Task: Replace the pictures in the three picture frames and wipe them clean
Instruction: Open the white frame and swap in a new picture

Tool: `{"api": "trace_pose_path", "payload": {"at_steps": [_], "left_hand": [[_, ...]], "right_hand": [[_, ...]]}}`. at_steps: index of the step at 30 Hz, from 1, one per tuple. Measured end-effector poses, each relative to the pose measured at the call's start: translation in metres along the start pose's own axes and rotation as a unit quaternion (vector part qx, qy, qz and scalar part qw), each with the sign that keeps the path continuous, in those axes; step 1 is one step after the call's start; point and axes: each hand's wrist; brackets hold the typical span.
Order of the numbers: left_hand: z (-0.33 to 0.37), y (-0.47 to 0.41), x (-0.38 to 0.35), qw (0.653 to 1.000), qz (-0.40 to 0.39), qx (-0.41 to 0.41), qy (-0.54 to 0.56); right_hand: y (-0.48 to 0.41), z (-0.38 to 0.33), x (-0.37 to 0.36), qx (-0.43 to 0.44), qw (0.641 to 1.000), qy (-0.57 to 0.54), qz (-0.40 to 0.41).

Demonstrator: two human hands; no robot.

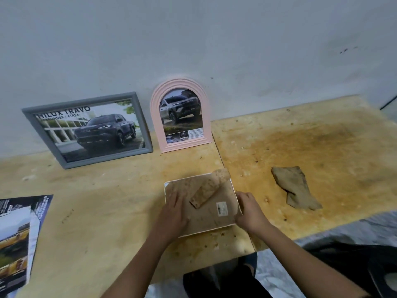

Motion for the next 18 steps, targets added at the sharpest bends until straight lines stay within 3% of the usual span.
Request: {"api": "trace_pose_path", "payload": {"at_steps": [5,9,18], "left_hand": [[-0.013,0.018,-0.009,0.980,0.071,0.133,0.127],[-0.008,0.017,-0.010,0.961,0.104,0.177,0.183],[-0.006,0.006,-0.001,0.948,0.089,0.255,0.171]], "right_hand": [[-0.010,-0.004,-0.007,-0.066,0.997,-0.007,0.028],[-0.022,-0.006,-0.020,-0.068,0.996,0.055,0.033],[-0.021,-0.006,-0.008,-0.072,0.996,-0.017,0.042]]}}
Point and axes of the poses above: each hand's wrist, its own y-axis away from the middle knuckle, its own x-axis out of the back of the hand, z = x × y, and after that the axes turned 10 degrees about x, right-handed
